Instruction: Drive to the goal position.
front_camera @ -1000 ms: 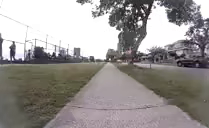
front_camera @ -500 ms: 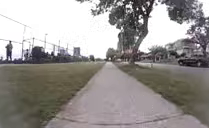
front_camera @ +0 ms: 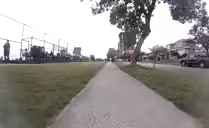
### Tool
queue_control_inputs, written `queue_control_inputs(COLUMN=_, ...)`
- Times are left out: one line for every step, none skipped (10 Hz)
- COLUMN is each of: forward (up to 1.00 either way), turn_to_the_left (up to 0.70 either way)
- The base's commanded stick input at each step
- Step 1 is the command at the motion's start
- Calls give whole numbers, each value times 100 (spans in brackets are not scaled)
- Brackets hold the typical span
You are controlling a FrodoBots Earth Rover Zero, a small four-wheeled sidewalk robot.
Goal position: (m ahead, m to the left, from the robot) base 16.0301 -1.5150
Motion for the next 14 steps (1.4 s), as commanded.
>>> queue_control_inputs(forward=70, turn_to_the_left=0)
queue_control_inputs(forward=70, turn_to_the_left=0)
queue_control_inputs(forward=70, turn_to_the_left=0)
queue_control_inputs(forward=70, turn_to_the_left=0)
queue_control_inputs(forward=70, turn_to_the_left=0)
queue_control_inputs(forward=70, turn_to_the_left=-21)
queue_control_inputs(forward=70, turn_to_the_left=-35)
queue_control_inputs(forward=70, turn_to_the_left=-35)
queue_control_inputs(forward=70, turn_to_the_left=-26)
queue_control_inputs(forward=70, turn_to_the_left=-18)
queue_control_inputs(forward=70, turn_to_the_left=-9)
queue_control_inputs(forward=70, turn_to_the_left=-1)
queue_control_inputs(forward=70, turn_to_the_left=0)
queue_control_inputs(forward=70, turn_to_the_left=0)
